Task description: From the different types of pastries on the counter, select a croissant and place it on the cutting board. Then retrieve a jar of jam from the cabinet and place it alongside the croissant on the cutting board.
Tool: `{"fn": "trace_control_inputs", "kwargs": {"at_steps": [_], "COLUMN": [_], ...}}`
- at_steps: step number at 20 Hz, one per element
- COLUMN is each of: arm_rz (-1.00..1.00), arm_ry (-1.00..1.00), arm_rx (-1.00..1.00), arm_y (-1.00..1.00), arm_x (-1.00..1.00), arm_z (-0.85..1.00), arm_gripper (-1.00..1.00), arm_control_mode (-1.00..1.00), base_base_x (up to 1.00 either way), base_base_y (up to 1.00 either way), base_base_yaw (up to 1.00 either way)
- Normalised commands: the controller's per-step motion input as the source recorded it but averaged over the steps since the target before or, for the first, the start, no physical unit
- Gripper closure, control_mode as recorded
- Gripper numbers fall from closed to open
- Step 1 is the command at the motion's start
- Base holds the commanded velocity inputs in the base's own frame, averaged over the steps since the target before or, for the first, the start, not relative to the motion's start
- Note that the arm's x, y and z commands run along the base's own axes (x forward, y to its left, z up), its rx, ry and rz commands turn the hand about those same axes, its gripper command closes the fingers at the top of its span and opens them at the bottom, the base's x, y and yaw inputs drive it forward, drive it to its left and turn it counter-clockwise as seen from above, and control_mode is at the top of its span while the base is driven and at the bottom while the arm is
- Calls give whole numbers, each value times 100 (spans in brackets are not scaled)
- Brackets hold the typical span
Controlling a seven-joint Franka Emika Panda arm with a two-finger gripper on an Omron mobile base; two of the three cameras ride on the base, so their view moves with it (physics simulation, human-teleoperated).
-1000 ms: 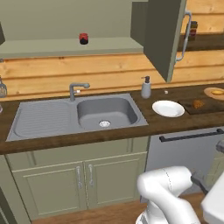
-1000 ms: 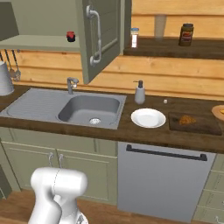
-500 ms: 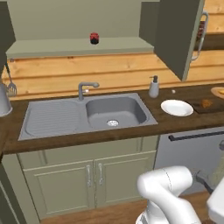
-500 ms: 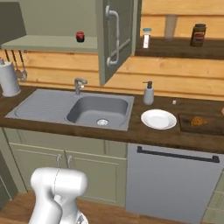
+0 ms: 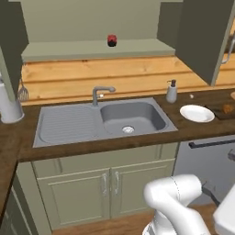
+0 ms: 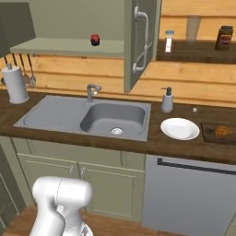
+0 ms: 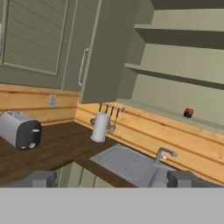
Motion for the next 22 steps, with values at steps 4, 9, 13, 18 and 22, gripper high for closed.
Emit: {"fn": "trace_control_inputs", "kwargs": {"at_steps": [4,9,13,18,22], "arm_rz": [0,0,0,0,0], "arm_ry": [0,0,0,0,0], "arm_rx": [0,0,0,0,0], "arm_y": [0,0,0,0,0], "arm_x": [0,0,0,0,0], "arm_z": [0,0,0,0,0], "arm_gripper": [-100,-100,-100,-100,-100], "arm_control_mode": [100,100,100,100,100], "base_base_x": [100,94,4,-6,9], "base_base_y": [0,5,0,35,2], "base_base_yaw": [-1,-2,0,0,0]}}
